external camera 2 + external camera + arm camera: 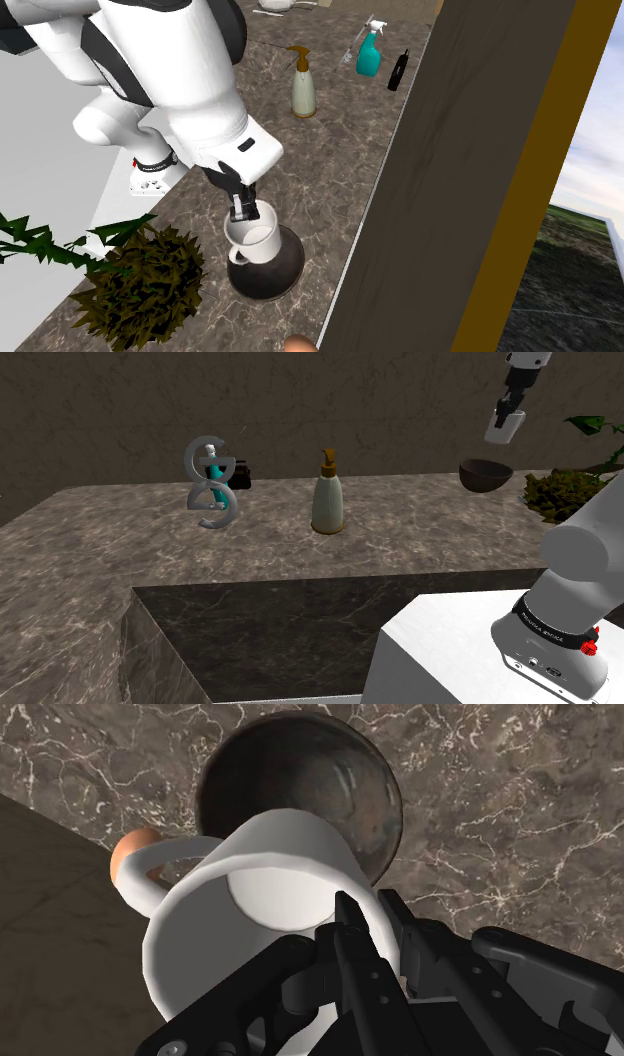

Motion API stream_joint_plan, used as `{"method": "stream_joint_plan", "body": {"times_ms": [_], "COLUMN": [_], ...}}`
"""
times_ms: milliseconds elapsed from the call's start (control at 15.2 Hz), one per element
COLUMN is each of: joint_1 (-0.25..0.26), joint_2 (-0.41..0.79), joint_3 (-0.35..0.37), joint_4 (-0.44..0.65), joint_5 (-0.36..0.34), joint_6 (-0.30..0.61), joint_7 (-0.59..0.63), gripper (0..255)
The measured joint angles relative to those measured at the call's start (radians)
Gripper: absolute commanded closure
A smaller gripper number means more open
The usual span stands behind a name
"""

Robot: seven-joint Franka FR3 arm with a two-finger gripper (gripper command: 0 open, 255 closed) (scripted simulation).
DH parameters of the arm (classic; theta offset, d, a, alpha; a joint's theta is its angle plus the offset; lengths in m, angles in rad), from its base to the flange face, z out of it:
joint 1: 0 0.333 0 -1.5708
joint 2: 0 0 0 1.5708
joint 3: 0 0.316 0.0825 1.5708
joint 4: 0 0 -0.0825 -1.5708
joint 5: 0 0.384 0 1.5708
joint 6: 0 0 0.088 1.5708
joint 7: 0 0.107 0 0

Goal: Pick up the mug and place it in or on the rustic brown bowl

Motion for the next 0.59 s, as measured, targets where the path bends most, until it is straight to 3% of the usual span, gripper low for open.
{"method": "stream_joint_plan", "body": {"times_ms": [594], "joint_1": [-0.015], "joint_2": [0.006], "joint_3": [-0.014], "joint_4": [-0.102], "joint_5": [0.005], "joint_6": [0.107], "joint_7": [-0.033], "gripper": [255]}}
